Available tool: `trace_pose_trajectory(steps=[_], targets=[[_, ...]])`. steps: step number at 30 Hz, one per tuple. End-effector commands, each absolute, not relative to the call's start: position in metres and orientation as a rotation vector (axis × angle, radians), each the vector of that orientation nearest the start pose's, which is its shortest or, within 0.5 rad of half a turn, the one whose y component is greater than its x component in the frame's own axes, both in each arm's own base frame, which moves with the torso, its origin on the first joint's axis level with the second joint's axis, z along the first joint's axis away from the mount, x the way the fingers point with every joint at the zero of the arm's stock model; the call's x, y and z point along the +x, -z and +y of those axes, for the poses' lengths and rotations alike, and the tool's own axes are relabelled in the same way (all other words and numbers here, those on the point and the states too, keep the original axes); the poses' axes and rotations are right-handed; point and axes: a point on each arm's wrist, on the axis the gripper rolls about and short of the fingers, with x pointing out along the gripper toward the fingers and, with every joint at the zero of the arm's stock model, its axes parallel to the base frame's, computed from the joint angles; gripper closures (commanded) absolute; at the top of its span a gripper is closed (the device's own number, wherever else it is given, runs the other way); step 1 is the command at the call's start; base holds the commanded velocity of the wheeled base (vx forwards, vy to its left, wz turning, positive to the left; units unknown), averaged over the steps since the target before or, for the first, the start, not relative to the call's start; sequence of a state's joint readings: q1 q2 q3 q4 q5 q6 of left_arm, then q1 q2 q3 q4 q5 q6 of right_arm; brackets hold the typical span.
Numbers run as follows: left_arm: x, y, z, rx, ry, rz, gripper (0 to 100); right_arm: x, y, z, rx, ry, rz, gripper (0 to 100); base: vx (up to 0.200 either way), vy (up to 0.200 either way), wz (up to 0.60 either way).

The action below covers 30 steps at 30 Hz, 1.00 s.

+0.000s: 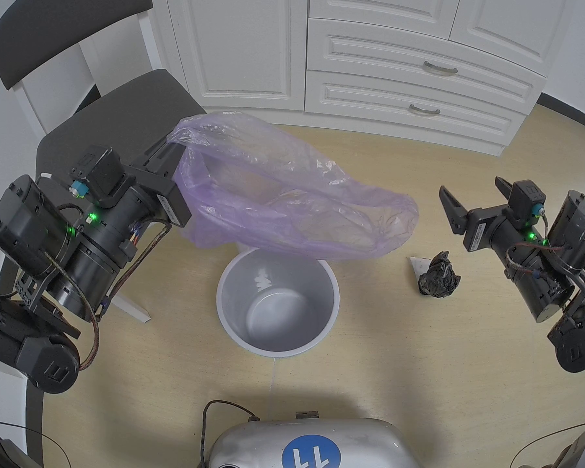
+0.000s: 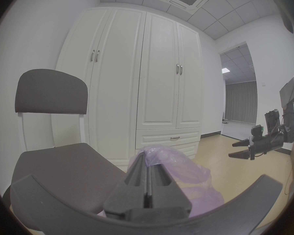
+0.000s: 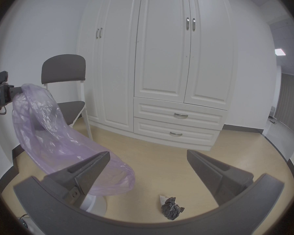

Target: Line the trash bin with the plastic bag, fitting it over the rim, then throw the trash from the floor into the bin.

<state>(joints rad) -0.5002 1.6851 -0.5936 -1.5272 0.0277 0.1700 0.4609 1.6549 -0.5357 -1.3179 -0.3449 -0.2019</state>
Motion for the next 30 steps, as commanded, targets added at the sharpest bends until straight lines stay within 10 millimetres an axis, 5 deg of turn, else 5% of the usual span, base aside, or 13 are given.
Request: trace_pose_trajectory(steps=[1, 9, 15, 24, 30], targets=[[0.238, -0.228, -0.132, 0.039, 0.427, -0.487, 100, 0.236, -0.174, 0.126, -0.158, -0.166, -0.121, 0, 0.0, 0.0, 0.0], [0.233, -0.237, -0.13, 0.027, 0.42, -0.518, 100, 0.236, -0.117, 0.141, -0.28, -0.29, 0.072, 0, 0.0, 0.0, 0.0], [0.221, -0.248, -0.124, 0.016, 0.419, -0.56, 100, 0.248, -0.094, 0.147, -0.304, -0.294, 0.138, 0, 0.0, 0.0, 0.0], [0.202, -0.258, -0.121, -0.001, 0.441, -0.601, 100, 0.26, -0.098, 0.159, -0.131, -0.35, 0.131, 0, 0.0, 0.0, 0.0], [0.195, -0.261, -0.119, -0.004, 0.447, -0.614, 100, 0.266, -0.13, 0.163, 0.054, -0.346, 0.167, 0, 0.0, 0.0, 0.0]])
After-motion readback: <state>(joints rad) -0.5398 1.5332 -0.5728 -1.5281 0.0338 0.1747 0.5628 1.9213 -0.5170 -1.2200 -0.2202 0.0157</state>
